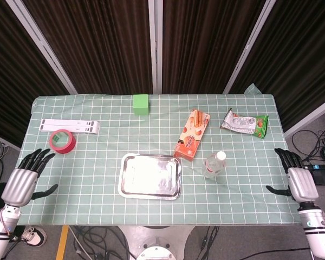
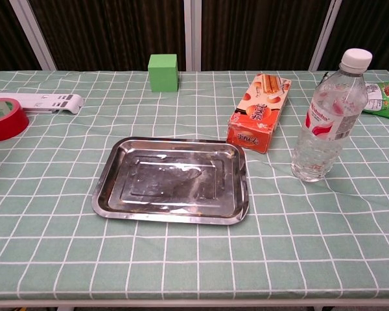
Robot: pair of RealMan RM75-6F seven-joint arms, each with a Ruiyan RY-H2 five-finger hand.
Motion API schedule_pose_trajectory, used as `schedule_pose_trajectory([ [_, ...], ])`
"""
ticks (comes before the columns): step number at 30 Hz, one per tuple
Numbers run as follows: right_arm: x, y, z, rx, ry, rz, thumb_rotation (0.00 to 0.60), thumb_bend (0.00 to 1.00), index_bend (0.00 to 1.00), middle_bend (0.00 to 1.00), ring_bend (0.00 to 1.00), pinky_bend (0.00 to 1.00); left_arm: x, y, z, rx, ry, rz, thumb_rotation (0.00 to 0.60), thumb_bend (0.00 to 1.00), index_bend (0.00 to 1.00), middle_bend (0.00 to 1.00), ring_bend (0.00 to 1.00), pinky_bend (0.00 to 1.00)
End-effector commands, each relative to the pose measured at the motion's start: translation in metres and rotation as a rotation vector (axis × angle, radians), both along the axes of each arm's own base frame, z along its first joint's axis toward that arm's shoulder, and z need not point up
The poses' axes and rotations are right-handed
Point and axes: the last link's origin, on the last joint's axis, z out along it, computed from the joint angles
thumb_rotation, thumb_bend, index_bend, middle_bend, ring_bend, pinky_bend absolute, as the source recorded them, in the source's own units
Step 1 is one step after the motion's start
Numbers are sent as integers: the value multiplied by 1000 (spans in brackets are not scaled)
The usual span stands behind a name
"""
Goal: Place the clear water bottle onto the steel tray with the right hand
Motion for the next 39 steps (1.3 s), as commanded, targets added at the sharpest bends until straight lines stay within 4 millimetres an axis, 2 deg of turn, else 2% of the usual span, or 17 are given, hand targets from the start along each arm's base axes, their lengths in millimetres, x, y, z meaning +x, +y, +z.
schedule_pose_trajectory([
  [1, 1, -17, -28, 96, -498, 0, 600, 0, 0, 65, 0, 0, -1, 1, -1, -1, -4, 3, 498, 215, 182, 187, 96, 166],
  [4, 4, -28, -46, 148, -573, 20, 600, 0, 0, 79, 0, 0, 0, 2, -2, -3, -3, -2, 498, 215, 183, 187, 97, 166],
  [10, 25, -46, -97, 263, -643, 55, 600, 0, 0, 88, 0, 0, 1, 2, -2, -3, 3, -7, 501, 215, 183, 187, 97, 167],
  [16, 47, -57, -127, 295, -697, 101, 600, 0, 0, 88, 0, 0, -2, 4, 4, -1, 19, -2, 503, 216, 182, 186, 97, 167],
  [24, 69, -70, -140, 309, -694, 164, 600, 0, 0, 94, 0, 0, 0, 3, 6, 5, 21, -5, 506, 215, 182, 187, 97, 167],
  [28, 77, -78, -146, 304, -697, 164, 600, 0, 1, 136, 4, 4, -2, 1, 5, 0, 20, 2, 505, 216, 182, 187, 97, 167],
  [30, 79, -80, -148, 284, -698, 163, 600, 0, 54, 182, 37, 36, -3, 1, 5, 0, 20, 3, 505, 216, 183, 187, 97, 167],
  [33, 81, -84, -151, 256, -697, 149, 600, 0, 291, 291, 145, 154, -3, 2, 6, 2, 16, 3, 503, 216, 182, 187, 96, 167],
  [35, 82, -84, -153, 252, -689, 141, 600, 0, 473, 410, 254, 272, -3, 2, 6, 2, 15, 4, 503, 215, 182, 187, 97, 166],
  [37, 82, -85, -153, 247, -686, 136, 600, 0, 547, 460, 303, 331, -3, 2, 6, 1, 13, 6, 505, 215, 183, 187, 97, 166],
  [39, 81, -85, -153, 244, -684, 132, 600, 0, 569, 473, 315, 348, -4, 1, 5, -1, 12, 8, 505, 216, 183, 187, 97, 167],
])
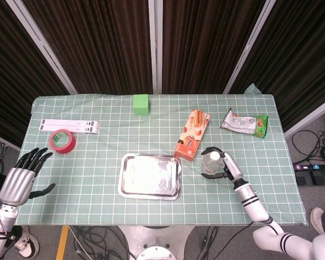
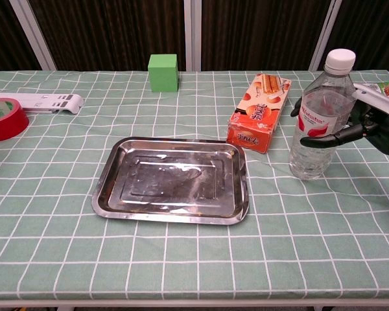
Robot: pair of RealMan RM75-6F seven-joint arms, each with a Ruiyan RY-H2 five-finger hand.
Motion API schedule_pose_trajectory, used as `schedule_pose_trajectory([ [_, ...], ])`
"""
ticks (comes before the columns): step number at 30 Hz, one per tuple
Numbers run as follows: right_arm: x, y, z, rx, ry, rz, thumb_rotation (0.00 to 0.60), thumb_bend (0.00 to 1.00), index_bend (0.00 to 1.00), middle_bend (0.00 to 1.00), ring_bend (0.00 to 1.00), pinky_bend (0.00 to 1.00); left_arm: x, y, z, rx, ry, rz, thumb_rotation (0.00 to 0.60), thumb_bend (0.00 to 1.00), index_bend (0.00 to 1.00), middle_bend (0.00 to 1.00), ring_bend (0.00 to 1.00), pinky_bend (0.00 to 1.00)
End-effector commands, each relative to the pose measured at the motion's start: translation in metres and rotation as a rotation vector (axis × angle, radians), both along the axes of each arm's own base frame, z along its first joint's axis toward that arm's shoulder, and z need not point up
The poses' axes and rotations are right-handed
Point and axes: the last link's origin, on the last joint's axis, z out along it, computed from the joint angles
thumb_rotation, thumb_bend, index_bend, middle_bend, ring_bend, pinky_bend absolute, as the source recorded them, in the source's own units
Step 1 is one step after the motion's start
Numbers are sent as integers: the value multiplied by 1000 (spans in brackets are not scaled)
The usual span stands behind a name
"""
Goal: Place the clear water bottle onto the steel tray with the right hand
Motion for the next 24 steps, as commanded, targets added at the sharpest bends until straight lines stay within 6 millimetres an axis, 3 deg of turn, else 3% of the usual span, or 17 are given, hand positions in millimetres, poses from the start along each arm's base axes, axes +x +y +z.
schedule_pose_trajectory([
  [1, 0, 0, 0, -1, 0, -4, 600, 2, 574, 475, 316, 351, -1, -1, 0, -2, -1, 2, 506, 216, 182, 187, 96, 166],
  [7, 3, -1, 9, -33, -7, 12, 600, 33, 594, 487, 331, 363, -1, -1, 0, -2, -5, -1, 505, 215, 182, 186, 97, 167],
  [16, 31, -8, 33, -86, -58, 54, 600, 34, 600, 495, 337, 371, 0, 0, 1, -4, -16, 0, 503, 216, 182, 187, 97, 167],
  [18, 47, -15, 28, -78, -86, 62, 600, 34, 602, 497, 339, 373, -1, 0, 1, -4, -18, 2, 503, 215, 182, 187, 97, 166],
  [24, 121, -45, -1, -28, -153, 115, 600, 43, 602, 497, 339, 377, -1, 0, -1, -12, -9, 9, 501, 215, 182, 187, 96, 167],
])
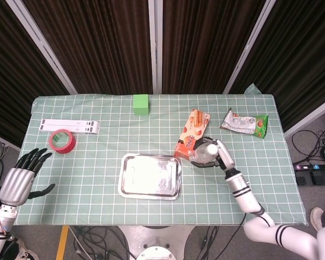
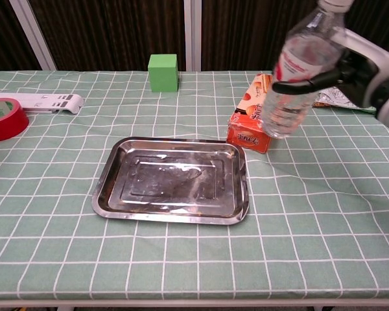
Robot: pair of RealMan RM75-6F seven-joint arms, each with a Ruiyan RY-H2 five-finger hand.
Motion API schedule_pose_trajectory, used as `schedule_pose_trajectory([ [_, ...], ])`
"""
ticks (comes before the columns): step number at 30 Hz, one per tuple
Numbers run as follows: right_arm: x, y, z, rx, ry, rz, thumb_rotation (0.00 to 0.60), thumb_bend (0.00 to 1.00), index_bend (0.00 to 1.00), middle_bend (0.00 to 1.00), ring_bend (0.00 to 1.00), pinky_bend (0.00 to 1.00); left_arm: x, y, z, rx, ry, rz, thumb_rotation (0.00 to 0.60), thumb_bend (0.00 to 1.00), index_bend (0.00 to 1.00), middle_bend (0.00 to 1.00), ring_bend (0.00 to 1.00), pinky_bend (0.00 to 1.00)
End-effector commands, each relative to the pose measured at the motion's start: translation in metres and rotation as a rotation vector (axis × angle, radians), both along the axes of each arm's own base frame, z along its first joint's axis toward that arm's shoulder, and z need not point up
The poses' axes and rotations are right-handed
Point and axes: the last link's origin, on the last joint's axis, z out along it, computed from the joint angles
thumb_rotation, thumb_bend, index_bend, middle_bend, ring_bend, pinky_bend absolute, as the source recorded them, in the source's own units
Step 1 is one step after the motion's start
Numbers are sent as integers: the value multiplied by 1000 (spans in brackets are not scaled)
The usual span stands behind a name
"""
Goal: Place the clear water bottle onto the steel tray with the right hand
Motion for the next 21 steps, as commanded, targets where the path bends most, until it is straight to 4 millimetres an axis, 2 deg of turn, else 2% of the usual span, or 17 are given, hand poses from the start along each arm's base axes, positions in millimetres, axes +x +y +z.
schedule_pose_trajectory([
  [1, 43, -14, -12, 22, -32, 26, 600, 44, 602, 497, 339, 377, 1, 1, 0, -1, 1, 1, 502, 215, 182, 187, 96, 167],
  [3, 32, -14, 2, -31, 13, 28, 600, 45, 602, 497, 341, 378, 2, 2, 0, 5, -3, -1, 504, 216, 182, 187, 97, 167],
  [7, -19, -10, 44, -113, 51, -66, 600, 47, 605, 500, 348, 382, 0, 5, 0, 2, -13, 8, 504, 215, 183, 187, 97, 167],
  [9, -31, -8, 52, -124, 62, -87, 600, 46, 605, 500, 348, 382, 0, 6, -3, -8, -20, 11, 504, 216, 182, 187, 96, 167],
  [12, -21, -5, 40, -86, 58, -61, 600, 47, 605, 501, 348, 383, 1, 4, -7, -21, -14, 0, 506, 216, 182, 187, 96, 167],
  [15, 10, -3, 13, -19, 40, 3, 600, 48, 605, 500, 348, 383, 1, 3, -6, -14, -12, 3, 505, 216, 182, 187, 96, 167],
  [17, 23, -1, 6, -5, 33, 23, 600, 49, 605, 500, 348, 383, 1, 3, -3, -6, -11, 8, 506, 216, 182, 187, 96, 167],
  [19, 21, -1, 11, -35, 45, 22, 600, 50, 605, 500, 348, 384, 1, 3, -2, 2, -15, 9, 508, 216, 182, 187, 96, 167],
  [21, 8, -4, 26, -76, 46, -12, 600, 51, 605, 501, 348, 385, 0, 3, -2, 2, -20, 12, 505, 215, 182, 187, 97, 166],
])
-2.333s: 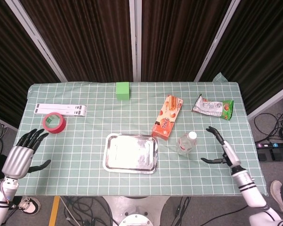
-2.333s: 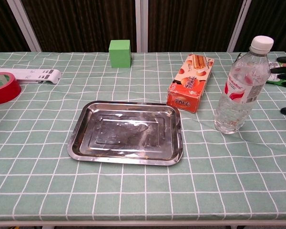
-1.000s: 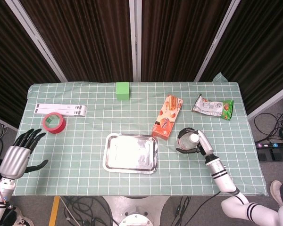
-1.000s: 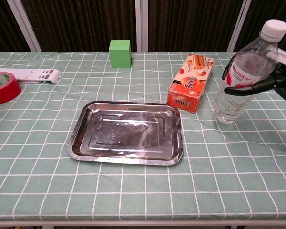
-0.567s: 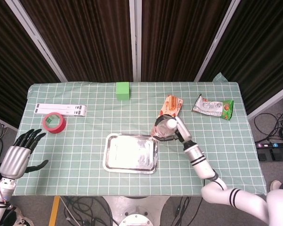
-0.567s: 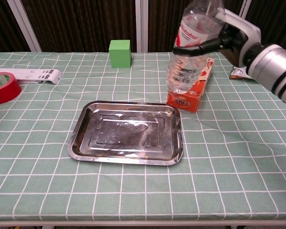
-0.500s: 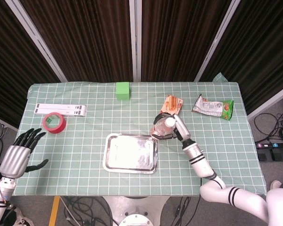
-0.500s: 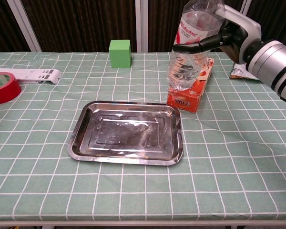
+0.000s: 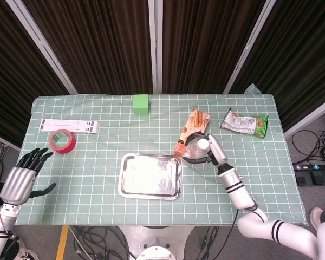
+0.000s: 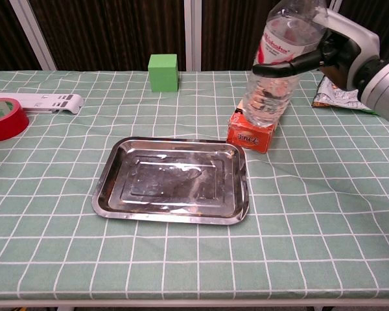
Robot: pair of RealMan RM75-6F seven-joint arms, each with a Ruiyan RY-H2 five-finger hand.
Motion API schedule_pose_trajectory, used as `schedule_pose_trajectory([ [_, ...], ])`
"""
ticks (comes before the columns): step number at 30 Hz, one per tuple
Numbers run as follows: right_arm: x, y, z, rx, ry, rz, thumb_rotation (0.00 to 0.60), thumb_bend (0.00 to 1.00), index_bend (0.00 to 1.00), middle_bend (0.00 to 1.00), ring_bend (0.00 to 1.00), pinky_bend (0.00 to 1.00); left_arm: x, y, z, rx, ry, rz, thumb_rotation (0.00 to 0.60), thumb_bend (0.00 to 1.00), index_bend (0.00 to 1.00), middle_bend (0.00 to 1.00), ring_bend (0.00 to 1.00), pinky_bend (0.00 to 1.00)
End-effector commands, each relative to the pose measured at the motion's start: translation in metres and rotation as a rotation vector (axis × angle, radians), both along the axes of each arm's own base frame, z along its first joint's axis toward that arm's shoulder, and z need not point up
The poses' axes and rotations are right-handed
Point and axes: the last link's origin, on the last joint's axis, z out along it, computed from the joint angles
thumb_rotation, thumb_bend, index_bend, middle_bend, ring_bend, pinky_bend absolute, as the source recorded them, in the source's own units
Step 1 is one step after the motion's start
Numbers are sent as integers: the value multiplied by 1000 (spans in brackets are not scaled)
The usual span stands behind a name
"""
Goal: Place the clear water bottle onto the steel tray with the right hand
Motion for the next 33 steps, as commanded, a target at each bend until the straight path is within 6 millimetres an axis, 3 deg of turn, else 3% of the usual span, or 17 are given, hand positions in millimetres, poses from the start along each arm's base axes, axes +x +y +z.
schedule_pose_trajectory([
  [1, -19, -2, 24, -60, -2, -49, 600, 53, 605, 501, 348, 385, -1, 0, 0, -4, -4, 3, 504, 215, 182, 187, 97, 167],
  [4, -29, -3, 40, -89, -7, -64, 600, 59, 607, 502, 350, 387, -2, -1, -4, -21, 1, -1, 504, 216, 182, 186, 96, 167],
  [7, -26, 1, 46, -83, -24, -45, 600, 73, 616, 509, 358, 394, 0, 0, -6, -26, 1, -10, 505, 216, 182, 187, 97, 167],
  [15, 12, 8, 55, -93, -69, 67, 600, 78, 622, 516, 365, 403, 2, -2, -3, -13, 4, -6, 507, 216, 182, 187, 97, 167],
  [20, -26, 9, 19, 9, -6, -69, 600, 84, 630, 521, 372, 410, 2, -3, -1, -7, -3, -3, 505, 216, 183, 187, 96, 166],
  [22, -30, 9, 10, 30, -3, -77, 600, 87, 630, 521, 372, 410, 2, -4, -1, -11, -1, -2, 504, 216, 182, 187, 96, 166],
  [25, -10, 9, 13, 12, -32, -5, 600, 88, 630, 521, 372, 410, 2, -4, -1, -13, 3, -2, 505, 215, 182, 187, 96, 166],
  [29, 35, 10, 43, -63, -105, 129, 600, 87, 630, 521, 372, 410, 5, -1, -1, -9, -1, -12, 503, 216, 182, 187, 96, 166],
  [31, 42, 12, 53, -87, -114, 151, 600, 88, 630, 521, 372, 410, 6, -1, -2, -7, -1, -15, 505, 216, 182, 187, 96, 167],
  [33, 35, 14, 55, -89, -107, 125, 600, 88, 631, 522, 372, 411, 7, -1, -2, -8, -2, -13, 505, 216, 182, 187, 96, 167],
])
